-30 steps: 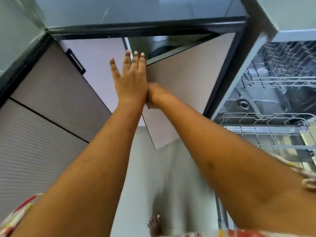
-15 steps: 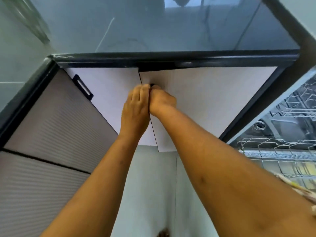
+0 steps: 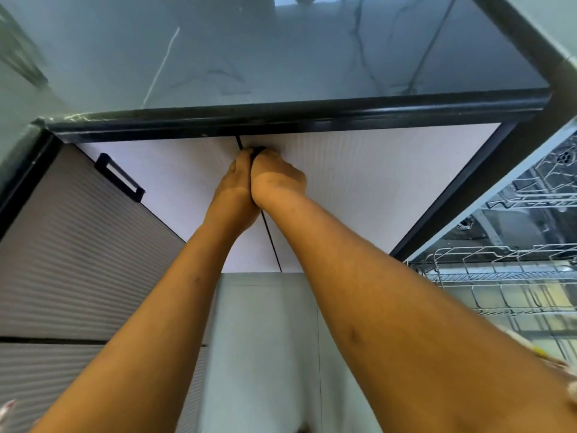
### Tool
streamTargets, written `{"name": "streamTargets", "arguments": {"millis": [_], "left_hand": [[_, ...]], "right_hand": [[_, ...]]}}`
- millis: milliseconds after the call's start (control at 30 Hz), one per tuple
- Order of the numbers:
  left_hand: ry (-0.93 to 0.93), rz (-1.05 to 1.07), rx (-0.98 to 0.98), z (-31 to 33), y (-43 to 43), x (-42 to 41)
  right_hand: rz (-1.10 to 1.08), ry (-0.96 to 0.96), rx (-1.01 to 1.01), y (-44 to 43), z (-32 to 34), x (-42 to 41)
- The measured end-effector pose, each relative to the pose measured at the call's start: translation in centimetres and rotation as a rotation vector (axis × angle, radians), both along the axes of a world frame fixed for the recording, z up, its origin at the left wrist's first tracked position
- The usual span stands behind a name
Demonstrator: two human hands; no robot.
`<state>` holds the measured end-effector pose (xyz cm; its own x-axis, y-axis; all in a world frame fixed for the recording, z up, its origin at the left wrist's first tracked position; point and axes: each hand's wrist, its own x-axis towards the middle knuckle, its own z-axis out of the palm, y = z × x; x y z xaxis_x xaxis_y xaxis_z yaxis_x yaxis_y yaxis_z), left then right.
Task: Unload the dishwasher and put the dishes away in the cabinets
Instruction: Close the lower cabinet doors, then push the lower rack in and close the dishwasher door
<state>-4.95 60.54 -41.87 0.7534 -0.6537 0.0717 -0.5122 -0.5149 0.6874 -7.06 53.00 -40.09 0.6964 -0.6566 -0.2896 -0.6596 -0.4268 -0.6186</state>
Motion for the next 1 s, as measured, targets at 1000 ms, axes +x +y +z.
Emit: {"name": "streamTargets", "arguments": {"millis": [1000], "left_hand": [[0.358, -0.727, 0.496, -22.6, -13.4, -52.2]], "right_hand": [[-1.119, 0.494, 0.47, -12.6, -26.2, -68.2]]}}
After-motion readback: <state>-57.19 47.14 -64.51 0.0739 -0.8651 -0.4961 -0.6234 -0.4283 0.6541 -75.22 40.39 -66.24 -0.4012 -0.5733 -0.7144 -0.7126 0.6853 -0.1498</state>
